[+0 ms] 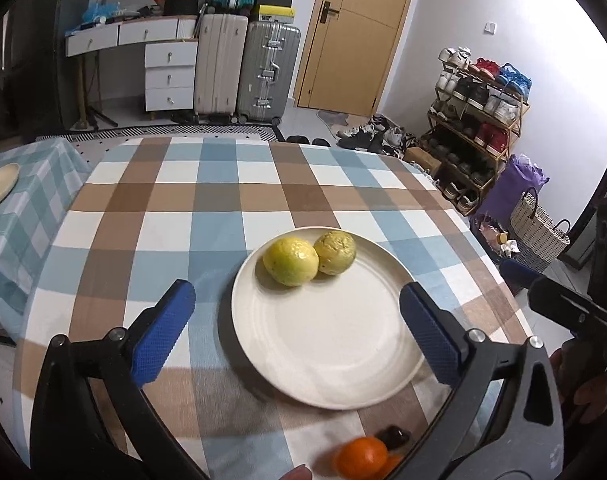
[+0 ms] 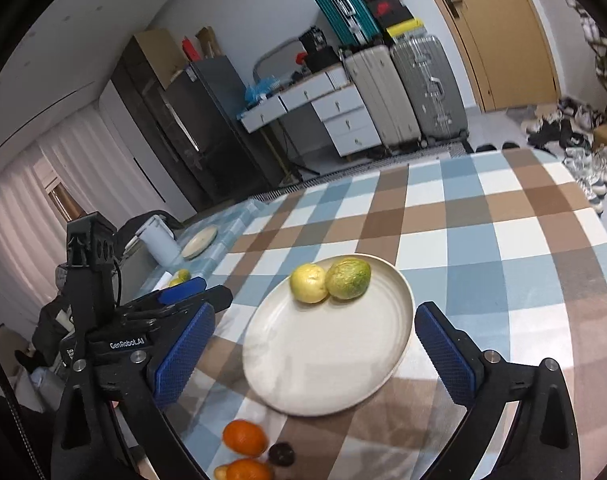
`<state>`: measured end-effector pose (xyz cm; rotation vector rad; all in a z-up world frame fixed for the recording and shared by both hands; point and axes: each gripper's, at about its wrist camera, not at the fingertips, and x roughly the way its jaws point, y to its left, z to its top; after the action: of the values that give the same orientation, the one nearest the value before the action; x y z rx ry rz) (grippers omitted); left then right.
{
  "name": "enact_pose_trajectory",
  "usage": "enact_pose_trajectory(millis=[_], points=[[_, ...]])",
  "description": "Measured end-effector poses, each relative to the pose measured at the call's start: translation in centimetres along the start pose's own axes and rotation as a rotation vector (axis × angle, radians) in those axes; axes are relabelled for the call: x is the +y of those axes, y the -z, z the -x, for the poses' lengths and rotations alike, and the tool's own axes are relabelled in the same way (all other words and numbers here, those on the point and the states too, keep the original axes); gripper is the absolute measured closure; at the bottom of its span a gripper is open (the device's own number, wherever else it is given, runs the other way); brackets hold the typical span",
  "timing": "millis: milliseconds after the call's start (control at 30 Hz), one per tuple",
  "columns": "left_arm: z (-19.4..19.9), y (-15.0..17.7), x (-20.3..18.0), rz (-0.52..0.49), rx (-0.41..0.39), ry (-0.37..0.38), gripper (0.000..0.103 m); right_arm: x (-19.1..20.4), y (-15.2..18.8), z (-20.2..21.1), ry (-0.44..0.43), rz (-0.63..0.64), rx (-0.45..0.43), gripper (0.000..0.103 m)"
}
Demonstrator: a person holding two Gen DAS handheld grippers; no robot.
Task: Organize fruits
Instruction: 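Move both tools back toward the remaining fruits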
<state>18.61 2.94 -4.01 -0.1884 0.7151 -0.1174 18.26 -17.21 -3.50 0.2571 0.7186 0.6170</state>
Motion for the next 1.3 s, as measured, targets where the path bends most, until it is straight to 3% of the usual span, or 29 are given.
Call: enact_pose_trajectory(millis=[267,700,1000,1167,1300], points=[[4.9,3.2,-1.6,-0.006,-0.015,-0.005,0.001,3.3,3.1,3.9,0.035,0.086,-0.079,0.000],[10.8,10.7,-1.5,0.028,-0.016,-0.016,0.001,6.9,9.9,6.3,0.108,0.143,-0.030,0.000],[11.6,14.9,0.0,0.072,0.037,-0.014,0.001,7.9,14.7,7.1,0.092,0.157,0.041,0.000],[11.3,16.4,0.3,0.079,0.070,-0.015,0.001,9.0,17.2,7.2,0.164,0.235,0.057,0.000],[11.1,16.8,0.4,0.082,0.081,-0.014,0.001,8.8,18.5,7.2,0.160,0.244,0.078,0.000]])
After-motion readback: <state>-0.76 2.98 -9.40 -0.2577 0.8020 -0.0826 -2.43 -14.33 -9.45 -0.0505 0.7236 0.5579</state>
